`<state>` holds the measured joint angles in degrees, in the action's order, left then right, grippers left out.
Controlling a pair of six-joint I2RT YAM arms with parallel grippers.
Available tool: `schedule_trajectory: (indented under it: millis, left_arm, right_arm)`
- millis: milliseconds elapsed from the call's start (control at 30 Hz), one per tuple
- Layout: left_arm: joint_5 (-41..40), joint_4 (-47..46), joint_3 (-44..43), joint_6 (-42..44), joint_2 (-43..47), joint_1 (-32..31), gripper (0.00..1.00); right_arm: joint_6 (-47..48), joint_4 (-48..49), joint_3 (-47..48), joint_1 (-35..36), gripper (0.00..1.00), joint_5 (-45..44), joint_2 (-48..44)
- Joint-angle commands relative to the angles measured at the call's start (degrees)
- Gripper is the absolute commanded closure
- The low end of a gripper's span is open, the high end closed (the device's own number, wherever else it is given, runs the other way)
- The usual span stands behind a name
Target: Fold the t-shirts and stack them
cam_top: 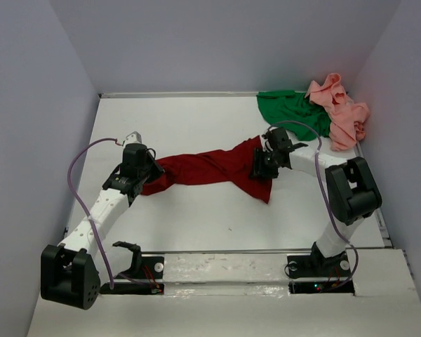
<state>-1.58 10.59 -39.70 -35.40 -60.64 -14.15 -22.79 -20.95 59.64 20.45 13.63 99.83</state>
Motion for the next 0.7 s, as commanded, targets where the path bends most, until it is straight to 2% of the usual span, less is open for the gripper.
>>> schedule_trajectory:
  millis: [0,233,500,667]
  left_arm:
    - [-0.3,-0.4,0.9,1.0,0.6,-0.3,0.96]
    - [-1.4,0.5,0.2,1.6,0.9,-0.3,0.96]
    - [-2.2,0.7,-0.2,1.6,0.3,-0.2,0.96]
    - [-2.5,1.3,-0.5,1.8,0.5,-0.3,0.96]
  right_arm:
    - [-0.9,6.8,2.6,0.0,0.46,0.7,2.6]
    - [-0.6,7.1,5.6,0.0,0.45,-2.5,4.1]
    - [0.5,7.1,14.7,0.0,0.44,-4.1,13.3]
    - [1.4,6.7,17.6,0.0,0.44,-4.5,12.4]
